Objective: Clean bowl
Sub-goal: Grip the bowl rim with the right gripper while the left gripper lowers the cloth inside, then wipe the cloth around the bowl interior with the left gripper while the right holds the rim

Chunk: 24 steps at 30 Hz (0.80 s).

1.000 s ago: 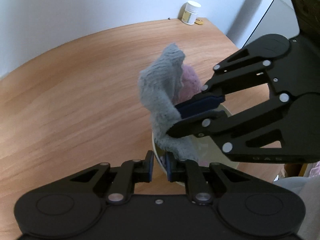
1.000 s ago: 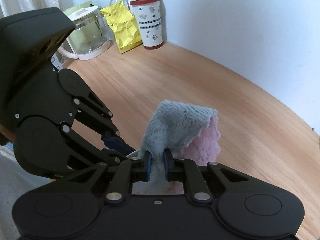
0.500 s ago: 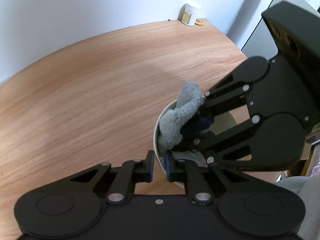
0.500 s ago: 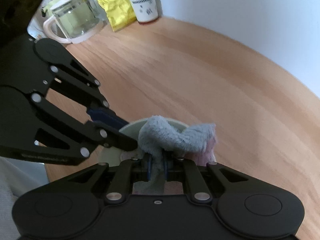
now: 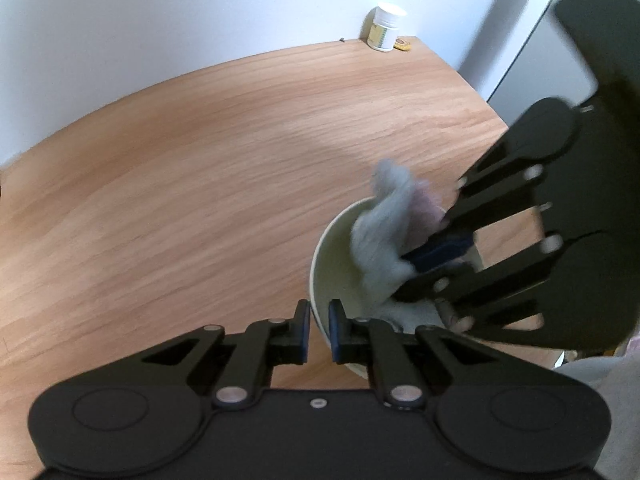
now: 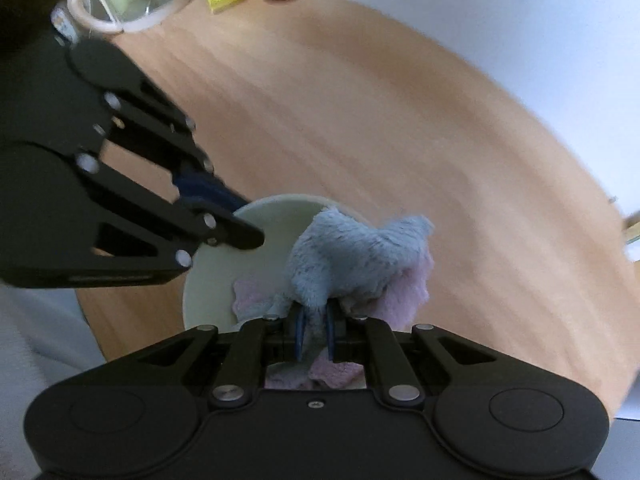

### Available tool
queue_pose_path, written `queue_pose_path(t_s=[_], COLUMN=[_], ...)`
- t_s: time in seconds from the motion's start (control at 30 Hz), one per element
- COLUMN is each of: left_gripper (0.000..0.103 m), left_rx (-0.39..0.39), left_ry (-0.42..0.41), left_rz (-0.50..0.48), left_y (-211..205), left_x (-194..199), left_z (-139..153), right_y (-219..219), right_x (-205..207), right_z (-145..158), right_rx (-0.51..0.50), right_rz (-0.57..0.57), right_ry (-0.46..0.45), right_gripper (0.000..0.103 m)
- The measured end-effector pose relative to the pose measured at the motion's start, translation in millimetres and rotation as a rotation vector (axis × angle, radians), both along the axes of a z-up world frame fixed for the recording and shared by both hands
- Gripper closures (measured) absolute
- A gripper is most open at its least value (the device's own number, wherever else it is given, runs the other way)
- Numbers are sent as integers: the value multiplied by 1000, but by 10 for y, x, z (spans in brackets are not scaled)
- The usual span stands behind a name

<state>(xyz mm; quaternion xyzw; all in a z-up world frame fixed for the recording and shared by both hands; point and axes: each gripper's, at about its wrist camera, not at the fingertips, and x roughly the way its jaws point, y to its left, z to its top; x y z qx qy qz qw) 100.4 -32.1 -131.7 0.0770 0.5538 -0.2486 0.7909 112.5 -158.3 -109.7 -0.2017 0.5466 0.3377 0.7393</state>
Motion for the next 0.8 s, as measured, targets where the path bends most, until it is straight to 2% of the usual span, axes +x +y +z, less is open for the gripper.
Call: queue_pose_path(t_s=[0.13, 0.27, 0.37, 0.8], left_gripper=[94, 94, 93, 92], left_rx=[-17, -29, -41, -59], left_ry=[4, 10, 28, 23], left_rz=[25, 31, 34, 40], left_y=[6, 18, 27, 63], left_x=[6, 7, 6, 5], left_z=[-16, -18, -16, -17], right_y=[-24, 119, 207, 209], right_x=[-37, -78, -86, -9], right_z=[175, 52, -40, -344], right_rx=[19, -44, -67, -118], right_rz=[-41, 10, 39, 45], right_ry=[-78, -140, -152, -53], right_gripper=[91, 91, 91, 94])
